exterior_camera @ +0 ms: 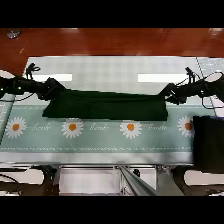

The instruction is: Fold the shirts.

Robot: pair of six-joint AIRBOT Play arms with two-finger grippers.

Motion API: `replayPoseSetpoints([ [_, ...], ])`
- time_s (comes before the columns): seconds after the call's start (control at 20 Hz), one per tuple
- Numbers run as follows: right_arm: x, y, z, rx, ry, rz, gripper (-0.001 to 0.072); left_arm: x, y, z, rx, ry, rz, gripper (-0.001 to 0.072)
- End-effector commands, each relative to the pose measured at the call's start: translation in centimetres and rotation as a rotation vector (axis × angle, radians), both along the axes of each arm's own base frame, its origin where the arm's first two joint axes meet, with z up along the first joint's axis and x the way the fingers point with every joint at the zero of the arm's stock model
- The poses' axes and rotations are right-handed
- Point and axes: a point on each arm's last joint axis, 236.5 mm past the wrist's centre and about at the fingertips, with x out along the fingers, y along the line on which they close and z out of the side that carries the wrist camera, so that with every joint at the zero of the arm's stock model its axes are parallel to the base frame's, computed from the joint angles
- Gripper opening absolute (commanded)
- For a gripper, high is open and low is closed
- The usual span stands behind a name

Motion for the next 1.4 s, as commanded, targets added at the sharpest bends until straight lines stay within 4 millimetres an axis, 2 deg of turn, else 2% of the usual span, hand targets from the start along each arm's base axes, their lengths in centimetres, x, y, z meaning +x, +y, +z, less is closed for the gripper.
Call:
replayPoseSetpoints([
  [0.0,-0.3,-2.1,0.8,0.016,0.023,-0.002,0.0617,-2.3,2.5,-0.4,0.071,0.111,-0.067,0.0702],
  [0.15,-3.9,-7.1,-0.6,-0.056,0.146,-0.053,0.0617,-4.5,8.8,0.8,0.206,0.16,0.025,0.0703],
  [0.25,-5.5,-7.3,-2.2,-0.04,0.193,-0.081,0.0617,-4.5,10.1,2.7,0.224,0.075,0.114,0.0703],
  [0.3,-5.8,-6.8,-3.0,-0.028,0.2,-0.096,0.0617,-4.5,9.8,3.5,0.229,0.017,0.146,0.0703],
  [0.4,-5.5,-4.7,-3.9,0.015,0.174,-0.089,0.0617,-5.0,7.3,5.5,0.216,-0.115,0.169,0.0702],
  [0.5,-5.3,-2.3,-4.4,0.047,0.182,-0.051,0.0617,-6.5,3.6,6.5,0.189,-0.189,0.133,0.0702],
  [0.7,-5.0,2.9,-4.5,0.106,0.179,0.042,0.0607,-9.9,-3.4,6.3,0.16,-0.213,-0.039,0.0703],
  [0.75,-4.9,3.8,-4.2,0.106,0.174,0.067,0.0489,-10.4,-5.1,6.1,0.154,-0.211,-0.09,0.0702],
  [0.8,-4.9,4.4,-3.8,0.109,0.171,0.092,0.0227,-10.7,-6.6,5.9,0.148,-0.209,-0.138,0.07],
  [0.85,-4.8,4.7,-3.0,0.116,0.164,0.119,0.0027,-11.2,-7.8,5.6,0.143,-0.204,-0.179,0.0672],
  [0.9,-4.6,4.8,-1.8,0.12,0.146,0.146,0.0023,-11.6,-9.0,5.3,0.138,-0.195,-0.216,0.0377],
  [0.95,-4.4,4.3,-0.5,0.11,0.119,0.152,0.0022,-12.0,-10.0,5.2,0.13,-0.192,-0.247,0.002],
  [1.05,-4.6,2.8,2.5,0.063,0.049,0.153,0.0022,-12.3,-12.7,5.7,0.078,-0.218,-0.298,0.002],
  [1.1,-5.4,2.0,4.2,0.022,0.022,0.171,0.0022,-12.6,-14.4,6.2,0.052,-0.245,-0.34,0.002],
  [1.25,-9.1,0.7,8.4,-0.117,-0.062,0.192,0.0022,-12.9,-19.4,7.1,0.032,-0.333,-0.438,0.0019],
  [1.35,-11.7,1.3,11.5,-0.156,-0.153,0.171,0.0022,-12.9,-23.3,7.1,0.03,-0.379,-0.49,0.0018],
])
